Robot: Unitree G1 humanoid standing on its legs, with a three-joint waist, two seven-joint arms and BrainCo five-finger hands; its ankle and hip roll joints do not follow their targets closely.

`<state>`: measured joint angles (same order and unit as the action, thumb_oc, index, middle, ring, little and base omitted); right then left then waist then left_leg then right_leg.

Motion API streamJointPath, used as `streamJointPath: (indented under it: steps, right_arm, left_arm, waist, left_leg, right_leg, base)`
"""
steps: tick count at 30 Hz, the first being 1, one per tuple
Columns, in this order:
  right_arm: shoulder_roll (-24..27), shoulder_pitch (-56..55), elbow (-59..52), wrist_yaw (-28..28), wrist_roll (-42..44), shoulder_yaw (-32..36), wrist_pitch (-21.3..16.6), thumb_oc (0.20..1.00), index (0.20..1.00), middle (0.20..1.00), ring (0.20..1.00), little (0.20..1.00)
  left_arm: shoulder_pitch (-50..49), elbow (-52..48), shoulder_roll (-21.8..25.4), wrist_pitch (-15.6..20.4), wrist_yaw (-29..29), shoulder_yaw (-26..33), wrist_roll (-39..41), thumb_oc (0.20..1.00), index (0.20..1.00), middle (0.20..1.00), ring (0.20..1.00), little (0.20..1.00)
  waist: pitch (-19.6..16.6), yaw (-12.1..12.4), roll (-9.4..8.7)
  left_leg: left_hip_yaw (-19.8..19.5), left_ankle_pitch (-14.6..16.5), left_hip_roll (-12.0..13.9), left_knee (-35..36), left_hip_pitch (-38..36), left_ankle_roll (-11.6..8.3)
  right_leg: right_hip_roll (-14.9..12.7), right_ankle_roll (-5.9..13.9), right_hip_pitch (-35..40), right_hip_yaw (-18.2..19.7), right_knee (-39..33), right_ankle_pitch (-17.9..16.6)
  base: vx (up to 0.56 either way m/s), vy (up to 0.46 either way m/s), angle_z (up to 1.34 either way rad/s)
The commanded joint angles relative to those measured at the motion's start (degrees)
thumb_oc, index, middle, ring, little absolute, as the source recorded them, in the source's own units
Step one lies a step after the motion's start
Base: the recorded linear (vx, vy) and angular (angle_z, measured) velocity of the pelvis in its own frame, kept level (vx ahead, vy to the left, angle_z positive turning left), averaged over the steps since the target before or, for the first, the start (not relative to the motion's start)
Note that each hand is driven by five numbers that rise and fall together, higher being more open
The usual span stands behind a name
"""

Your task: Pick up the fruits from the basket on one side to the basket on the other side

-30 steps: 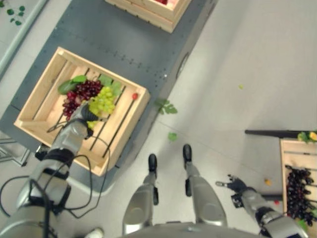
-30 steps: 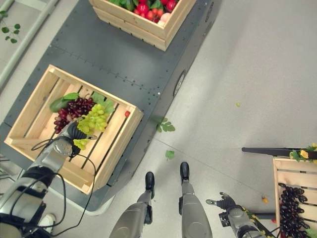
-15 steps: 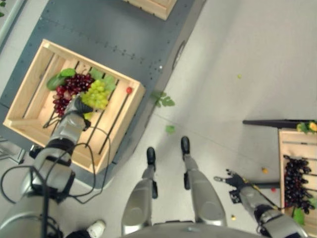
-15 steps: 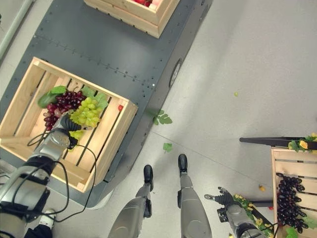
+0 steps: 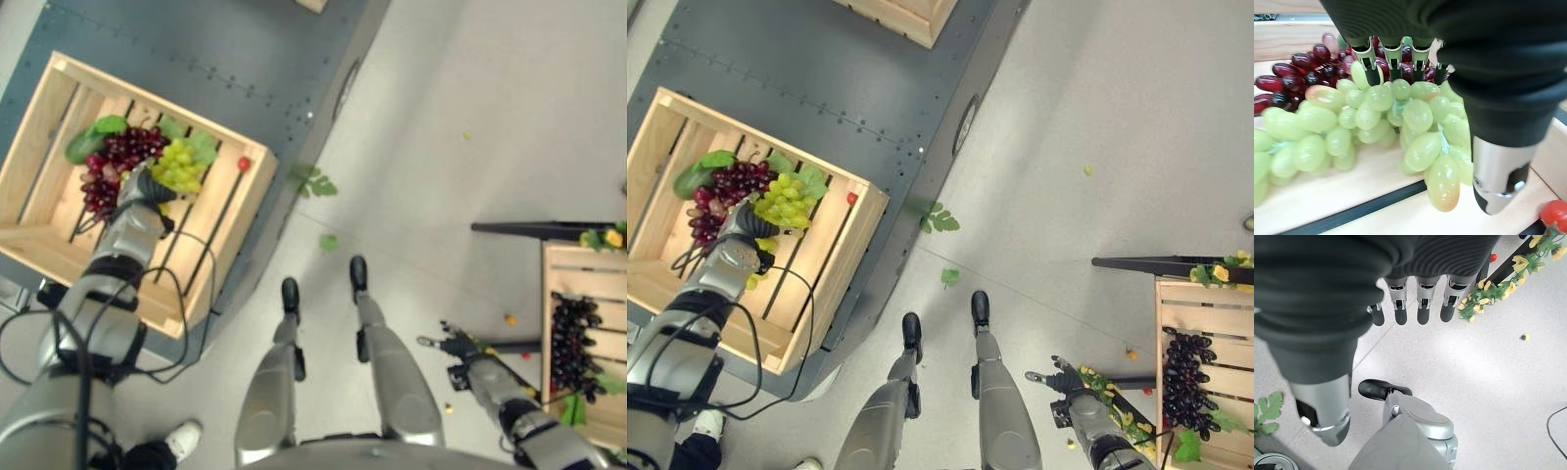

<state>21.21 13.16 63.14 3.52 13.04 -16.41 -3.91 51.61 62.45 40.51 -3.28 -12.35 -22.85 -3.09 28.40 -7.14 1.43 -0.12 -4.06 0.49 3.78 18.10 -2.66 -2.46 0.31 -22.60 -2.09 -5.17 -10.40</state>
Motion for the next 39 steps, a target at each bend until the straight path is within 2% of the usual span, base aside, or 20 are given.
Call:
streamJointPath:
  steps: [1, 12, 13, 14, 15, 20, 39]
  right_arm:
    - [0.9, -2.29, -0.34, 0.69, 1.7, -0.37, -0.97, 1.0, 1.0, 1.0, 1.0, 1.0]
    - [1.46, -2.78, -2.44, 1.0, 2.32, -0.31, -1.78, 1.0, 1.0, 1.0, 1.0, 1.0]
    - [1.5, -2.94, -2.69, 0.94, 2.42, -0.3, -1.85, 1.0, 1.0, 1.0, 1.0, 1.0]
    - [1.64, -2.97, -2.94, 1.01, 2.5, -0.26, -1.9, 1.0, 1.0, 1.0, 1.0, 1.0]
    - [1.59, -3.12, -3.33, 1.07, 2.64, -0.31, -2.07, 1.0, 1.0, 1.0, 1.0, 1.0]
    - [1.85, -3.45, -4.08, 1.17, 2.61, -0.05, -2.51, 1.0, 1.0, 1.0, 1.0, 1.0]
    - [2.21, -3.91, -4.14, 1.49, 2.4, 0.36, -2.92, 1.0, 1.0, 1.0, 1.0, 1.0]
  left_arm:
    - [3.13, 4.0, -0.41, -0.1, 0.92, -2.81, 1.24, 1.0, 1.0, 1.0, 1.0, 1.0]
    - [5.91, 4.29, -1.56, -0.87, 2.13, -6.64, -3.49, 1.0, 1.0, 1.0, 1.0, 1.0]
    - [6.06, 4.47, -1.51, -0.86, 2.06, -6.55, -3.43, 0.9, 0.9, 0.9, 0.9, 0.9]
    - [6.29, 4.53, -1.56, -0.84, 1.91, -6.64, -3.41, 0.573, 0.573, 0.573, 0.573, 0.573]
    - [6.72, 5.02, -1.45, -0.85, 1.89, -6.84, -3.69, 0.2, 0.2, 0.2, 0.2, 0.2]
    - [6.28, 5.55, -1.69, -0.45, 2.0, -6.75, -3.94, 0.2, 0.2, 0.2, 0.2, 0.2]
    - [4.74, 4.27, -2.29, 0.18, 0.89, -5.09, -2.81, 0.2, 0.2, 0.2, 0.2, 0.2]
  waist:
    - [-1.18, -0.61, -1.98]
    - [-0.78, -1.15, -2.56]
    - [-0.79, -1.18, -2.65]
    - [-0.68, -1.14, -2.73]
    - [-0.65, -1.27, -2.93]
    - [-0.83, -1.52, -3.53]
    - [-1.62, -1.25, -3.99]
  left_leg:
    - [-0.17, -1.83, -2.15, -3.98, 7.39, 1.0]
    - [0.13, -1.79, -2.21, -4.63, 9.05, 1.06]
    - [0.17, -1.82, -2.2, -4.61, 9.23, 1.04]
    - [0.2, -1.66, -2.09, -4.76, 9.34, 1.06]
    - [0.16, -1.8, -2.03, -4.8, 9.66, 1.03]
    - [0.01, -2.11, -2.08, -4.8, 10.62, 0.99]
    - [-0.25, -2.0, -2.03, -4.79, 10.94, 0.99]
  right_leg:
    - [-0.5, 5.7, -3.04, 3.78, 2.51, 1.48]
    - [-0.32, 5.64, -4.66, 4.14, 2.73, 1.14]
    - [-0.29, 5.65, -4.8, 4.15, 2.68, 1.05]
    - [-0.22, 5.63, -4.85, 4.27, 2.74, 1.14]
    - [-0.23, 5.63, -4.99, 4.27, 2.73, 1.05]
    - [-0.14, 5.67, -5.89, 4.19, 2.75, 0.77]
    - [0.1, 5.52, -6.06, 3.9, 2.76, 0.79]
  base:
    - [0.0, 0.0, 0.0]
    - [0.0, 0.0, 0.0]
    - [0.0, 0.0, 0.0]
    - [0.0, 0.0, 0.0]
    - [0.0, 0.0, 0.0]
    - [0.0, 0.0, 0.0]
    - [0.0, 0.0, 0.0]
